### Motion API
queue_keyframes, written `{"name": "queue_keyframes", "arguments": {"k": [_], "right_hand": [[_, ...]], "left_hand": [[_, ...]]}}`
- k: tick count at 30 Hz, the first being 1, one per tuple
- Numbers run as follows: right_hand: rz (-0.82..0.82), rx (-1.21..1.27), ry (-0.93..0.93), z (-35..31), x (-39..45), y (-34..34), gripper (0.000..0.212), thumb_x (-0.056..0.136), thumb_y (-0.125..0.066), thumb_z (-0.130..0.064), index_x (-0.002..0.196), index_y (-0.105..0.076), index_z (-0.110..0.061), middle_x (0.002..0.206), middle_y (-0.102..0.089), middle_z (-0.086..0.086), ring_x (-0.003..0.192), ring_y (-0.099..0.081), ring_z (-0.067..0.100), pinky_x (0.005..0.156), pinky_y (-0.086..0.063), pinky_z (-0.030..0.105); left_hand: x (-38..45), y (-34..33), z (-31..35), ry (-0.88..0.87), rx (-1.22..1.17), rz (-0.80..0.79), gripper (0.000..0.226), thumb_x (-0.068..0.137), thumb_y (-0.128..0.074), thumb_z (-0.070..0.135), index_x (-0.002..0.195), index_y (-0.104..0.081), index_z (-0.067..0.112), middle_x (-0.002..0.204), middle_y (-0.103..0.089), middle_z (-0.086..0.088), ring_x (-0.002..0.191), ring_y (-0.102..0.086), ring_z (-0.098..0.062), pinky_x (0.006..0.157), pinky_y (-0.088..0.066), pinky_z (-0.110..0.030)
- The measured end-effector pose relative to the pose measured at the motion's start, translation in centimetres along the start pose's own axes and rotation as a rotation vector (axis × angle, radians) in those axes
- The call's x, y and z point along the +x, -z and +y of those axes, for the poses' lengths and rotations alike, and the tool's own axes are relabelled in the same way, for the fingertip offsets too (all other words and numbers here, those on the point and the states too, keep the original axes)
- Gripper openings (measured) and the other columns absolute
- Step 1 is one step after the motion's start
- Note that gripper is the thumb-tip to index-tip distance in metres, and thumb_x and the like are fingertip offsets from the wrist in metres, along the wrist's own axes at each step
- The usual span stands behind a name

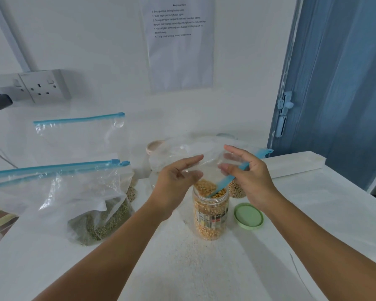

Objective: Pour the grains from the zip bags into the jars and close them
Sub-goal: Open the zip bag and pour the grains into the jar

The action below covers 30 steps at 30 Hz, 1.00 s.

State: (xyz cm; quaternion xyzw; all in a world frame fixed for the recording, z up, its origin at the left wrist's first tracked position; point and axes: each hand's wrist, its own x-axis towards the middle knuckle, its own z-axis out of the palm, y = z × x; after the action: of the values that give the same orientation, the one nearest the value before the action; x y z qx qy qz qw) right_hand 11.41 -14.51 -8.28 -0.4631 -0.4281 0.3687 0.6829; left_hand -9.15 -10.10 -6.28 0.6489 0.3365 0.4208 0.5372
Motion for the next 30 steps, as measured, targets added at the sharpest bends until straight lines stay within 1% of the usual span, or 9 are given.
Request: {"name": "queue_keyframes", "arguments": {"k": [3,6,9,12,16,20,22,25,30], "right_hand": [[0.030,0.045,0.000,0.2,0.0,-0.2,0.044,0.080,-0.082,-0.007,0.117,-0.079,-0.031,0.122,-0.071,0.004,0.106,-0.075,0.026,0.096,-0.060,0.041],[0.041,0.054,0.004,0.4,0.1,-0.2,0.041,0.090,-0.075,0.002,0.119,-0.078,-0.026,0.121,-0.070,0.004,0.106,-0.075,0.025,0.094,-0.061,0.038],[0.033,0.019,0.002,0.2,-0.2,-0.3,0.044,0.088,-0.078,-0.002,0.122,-0.076,-0.030,0.124,-0.069,0.002,0.109,-0.074,0.019,0.090,-0.062,0.035],[-0.016,-0.098,0.024,-0.1,-0.7,-0.3,0.060,0.081,-0.085,-0.005,0.131,-0.069,-0.035,0.127,-0.067,-0.005,0.107,-0.074,0.012,0.089,-0.061,0.030],[-0.064,-0.208,0.039,0.0,-1.1,-0.3,0.076,0.078,-0.087,-0.002,0.138,-0.060,-0.039,0.131,-0.063,-0.006,0.104,-0.074,0.009,0.090,-0.062,0.031],[-0.018,-0.302,0.062,0.0,-0.6,-0.2,0.065,0.083,-0.087,-0.015,0.129,-0.061,-0.052,0.123,-0.067,-0.014,0.107,-0.069,0.006,0.097,-0.059,0.032],[-0.009,-0.298,0.062,0.1,-0.4,-0.2,0.061,0.084,-0.087,-0.017,0.126,-0.062,-0.054,0.120,-0.068,-0.016,0.108,-0.067,0.006,0.098,-0.059,0.035],[-0.004,-0.289,0.063,0.5,-0.3,-0.1,0.060,0.083,-0.088,-0.017,0.123,-0.064,-0.055,0.116,-0.070,-0.016,0.109,-0.069,0.011,0.098,-0.059,0.042],[-0.003,-0.314,0.065,0.8,-0.5,-0.3,0.061,0.083,-0.087,-0.019,0.127,-0.063,-0.054,0.116,-0.069,-0.019,0.110,-0.069,0.011,0.097,-0.060,0.043]], "left_hand": [[0.1,-0.1,0.1,-0.004,0.047,-0.048,0.039,0.094,-0.074,0.006,0.121,-0.076,0.035,0.109,-0.074,0.030,0.108,-0.072,-0.006,0.095,-0.054,-0.018],[0.6,-0.1,-0.1,-0.027,0.084,0.006,0.038,0.092,-0.075,0.000,0.112,-0.080,0.032,0.113,-0.077,0.018,0.103,-0.073,-0.009,0.087,-0.055,-0.017],[1.0,0.0,-0.7,-0.062,0.174,0.051,0.038,0.094,-0.072,0.001,0.106,-0.080,0.036,0.104,-0.080,0.005,0.099,-0.074,-0.021,0.092,-0.059,-0.030],[1.2,-0.2,-0.9,-0.074,0.211,0.061,0.033,0.096,-0.071,0.005,0.109,-0.079,0.034,0.097,-0.080,0.005,0.095,-0.075,-0.025,0.095,-0.059,-0.040],[1.1,-0.8,-0.4,-0.109,0.193,0.093,0.030,0.097,-0.071,0.008,0.105,-0.078,0.036,0.094,-0.080,0.007,0.086,-0.076,-0.014,0.087,-0.059,-0.031],[1.1,-0.8,-0.5,-0.102,0.154,0.069,0.028,0.095,-0.075,0.011,0.111,-0.079,0.034,0.107,-0.079,0.012,0.092,-0.076,-0.015,0.088,-0.059,-0.030],[1.0,-0.6,-0.5,-0.095,0.130,0.028,0.032,0.093,-0.077,0.009,0.117,-0.078,0.029,0.114,-0.076,0.018,0.094,-0.076,-0.011,0.085,-0.059,-0.024],[0.9,-0.2,-0.4,-0.071,0.073,-0.025,0.038,0.088,-0.080,0.002,0.118,-0.077,0.026,0.113,-0.076,0.020,0.095,-0.076,-0.010,0.079,-0.056,-0.016],[1.3,-0.1,-0.6,-0.080,0.126,0.021,0.037,0.088,-0.080,0.003,0.109,-0.077,0.033,0.109,-0.078,0.012,0.089,-0.078,-0.019,0.087,-0.061,-0.032]]}}
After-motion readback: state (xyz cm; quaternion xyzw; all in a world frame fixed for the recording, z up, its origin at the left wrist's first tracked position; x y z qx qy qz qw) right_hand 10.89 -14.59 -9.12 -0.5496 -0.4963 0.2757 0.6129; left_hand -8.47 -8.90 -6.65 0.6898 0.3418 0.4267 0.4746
